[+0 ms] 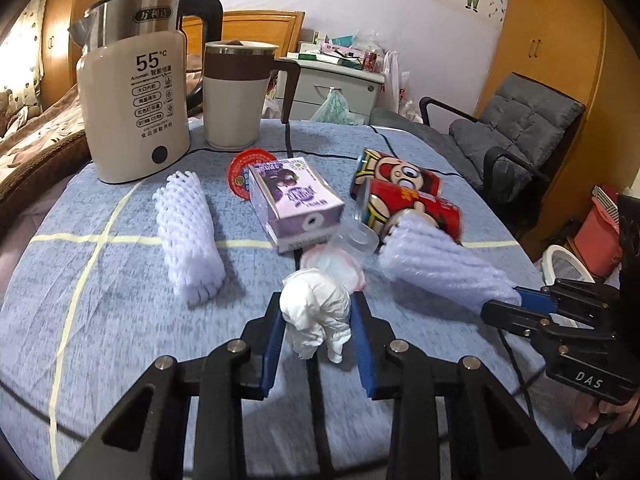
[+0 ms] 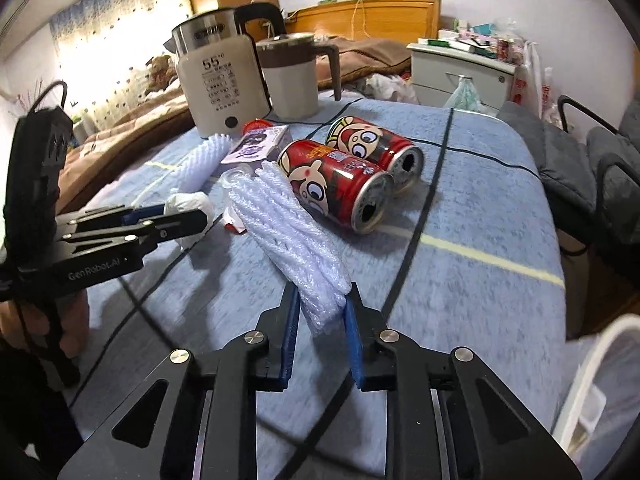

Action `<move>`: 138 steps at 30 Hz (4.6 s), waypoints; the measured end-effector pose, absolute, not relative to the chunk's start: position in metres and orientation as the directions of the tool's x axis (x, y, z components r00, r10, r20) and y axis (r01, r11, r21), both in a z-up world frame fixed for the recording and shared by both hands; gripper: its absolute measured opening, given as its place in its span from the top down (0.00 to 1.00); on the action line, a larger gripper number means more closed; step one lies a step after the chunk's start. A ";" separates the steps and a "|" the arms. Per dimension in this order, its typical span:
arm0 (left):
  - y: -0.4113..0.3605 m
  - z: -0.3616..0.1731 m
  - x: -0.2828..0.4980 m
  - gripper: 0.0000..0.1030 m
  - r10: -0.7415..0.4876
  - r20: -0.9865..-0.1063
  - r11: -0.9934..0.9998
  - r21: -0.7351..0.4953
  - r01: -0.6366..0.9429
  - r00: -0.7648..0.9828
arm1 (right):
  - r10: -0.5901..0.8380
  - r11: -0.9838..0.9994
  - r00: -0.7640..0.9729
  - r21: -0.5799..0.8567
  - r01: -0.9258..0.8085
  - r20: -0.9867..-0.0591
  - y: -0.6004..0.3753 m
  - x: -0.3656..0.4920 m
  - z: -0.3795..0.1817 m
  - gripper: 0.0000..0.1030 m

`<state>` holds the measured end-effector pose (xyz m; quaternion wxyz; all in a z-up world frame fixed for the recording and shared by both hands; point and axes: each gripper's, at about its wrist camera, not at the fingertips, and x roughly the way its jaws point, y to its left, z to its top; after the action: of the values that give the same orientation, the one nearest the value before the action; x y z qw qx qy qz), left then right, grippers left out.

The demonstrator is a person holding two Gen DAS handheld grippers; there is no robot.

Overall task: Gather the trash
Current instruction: 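Grasp the white crumpled tissue with the left gripper while the right gripper grasps the white foam net, then carry the foam net toward the wastebasket with the right gripper while the left gripper holds the tissue, then open both grippers over the wastebasket to drop the tissue and foam net, then move both open grippers back over the table items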

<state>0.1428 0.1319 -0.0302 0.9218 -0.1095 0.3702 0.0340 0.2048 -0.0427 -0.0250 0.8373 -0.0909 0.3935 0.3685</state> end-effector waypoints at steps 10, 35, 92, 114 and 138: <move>0.091 -0.012 0.111 0.68 -0.038 -0.662 0.981 -0.168 -0.099 0.749 | 0.512 0.787 0.498 0.149 -0.599 -0.699 -0.096 0.161 -0.009 0.78; -0.013 0.011 0.082 0.68 -0.193 -0.628 0.980 -0.163 0.115 0.754 | 0.415 0.899 0.629 0.193 -0.392 -0.657 -0.211 0.104 0.017 0.78; -0.172 -0.010 0.197 0.42 -0.448 -0.657 0.881 -0.208 0.426 0.606 | 0.090 0.991 0.704 0.133 0.006 -0.705 -0.350 0.151 -0.006 0.49; -0.099 0.013 0.128 0.39 -0.321 -0.607 0.946 -0.169 0.277 0.727 | 0.223 0.975 0.731 0.146 -0.168 -0.645 -0.276 0.099 0.027 0.49; -0.023 0.014 0.076 0.35 -0.194 -0.593 0.979 -0.162 0.121 0.782 | 0.361 0.922 0.670 0.142 -0.360 -0.648 -0.207 0.084 0.024 0.49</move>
<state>0.0758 -0.0231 0.0140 0.9421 -0.0574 0.3197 -0.0837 0.0839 -0.2072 0.0235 0.9139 0.0010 0.3548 0.1973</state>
